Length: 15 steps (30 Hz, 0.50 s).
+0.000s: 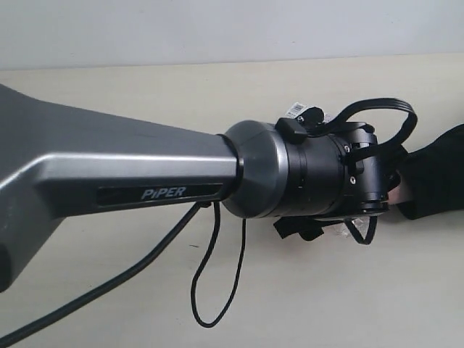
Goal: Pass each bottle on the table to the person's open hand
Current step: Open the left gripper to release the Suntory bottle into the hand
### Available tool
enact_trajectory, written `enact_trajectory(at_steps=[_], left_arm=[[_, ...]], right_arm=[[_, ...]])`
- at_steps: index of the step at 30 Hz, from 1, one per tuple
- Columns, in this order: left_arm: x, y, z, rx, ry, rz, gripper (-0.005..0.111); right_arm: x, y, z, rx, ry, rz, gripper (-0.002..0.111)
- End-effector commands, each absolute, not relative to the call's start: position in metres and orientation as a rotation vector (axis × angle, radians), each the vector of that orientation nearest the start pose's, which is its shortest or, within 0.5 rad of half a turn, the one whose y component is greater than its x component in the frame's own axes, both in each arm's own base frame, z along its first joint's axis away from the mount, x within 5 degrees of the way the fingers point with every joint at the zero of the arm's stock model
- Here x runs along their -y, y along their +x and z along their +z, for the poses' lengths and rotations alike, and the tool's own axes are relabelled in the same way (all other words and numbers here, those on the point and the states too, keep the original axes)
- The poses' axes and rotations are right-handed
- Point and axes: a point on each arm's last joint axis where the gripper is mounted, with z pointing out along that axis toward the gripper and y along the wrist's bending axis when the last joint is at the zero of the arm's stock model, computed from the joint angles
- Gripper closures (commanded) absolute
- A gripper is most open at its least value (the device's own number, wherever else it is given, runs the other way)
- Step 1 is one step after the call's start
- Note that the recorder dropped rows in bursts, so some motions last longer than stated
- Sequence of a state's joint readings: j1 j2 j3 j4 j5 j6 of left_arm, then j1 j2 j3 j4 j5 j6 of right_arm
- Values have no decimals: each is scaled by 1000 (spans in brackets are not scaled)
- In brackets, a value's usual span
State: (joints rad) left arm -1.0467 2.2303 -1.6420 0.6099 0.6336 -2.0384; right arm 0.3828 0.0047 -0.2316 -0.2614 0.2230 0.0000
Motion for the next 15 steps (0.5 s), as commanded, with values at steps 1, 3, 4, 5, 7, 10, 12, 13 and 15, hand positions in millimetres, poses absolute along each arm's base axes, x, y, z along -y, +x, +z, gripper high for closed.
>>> enact_trajectory(at_steps=[1, 3, 4, 5, 7, 10, 12, 13, 15], left_arm=[[394, 267, 155, -2485, -724, -525, 24], [391, 267, 159, -2475, -723, -495, 24], [390, 267, 161, -2470, -728, -483, 24], [388, 268, 164, -2463, -728, -464, 24], [386, 268, 169, -2449, -711, -450, 24], [385, 269, 178, -2429, -692, -466, 24], [384, 269, 182, -2424, -690, -477, 24], [384, 269, 184, -2422, -690, -480, 24], [383, 268, 190, -2417, -680, -492, 24]], right_arm=[[-10, 39, 270, -1407, -418, 63, 108], [-10, 39, 270, -1407, -418, 63, 108], [-10, 39, 270, -1407, -418, 63, 108], [-10, 39, 270, -1407, -418, 63, 108], [-10, 39, 270, -1407, -418, 63, 108], [-10, 39, 270, -1407, -418, 63, 108], [-10, 39, 270, -1407, -418, 63, 108], [-10, 39, 270, -1407, -418, 63, 108], [-10, 39, 270, -1407, -418, 63, 108]])
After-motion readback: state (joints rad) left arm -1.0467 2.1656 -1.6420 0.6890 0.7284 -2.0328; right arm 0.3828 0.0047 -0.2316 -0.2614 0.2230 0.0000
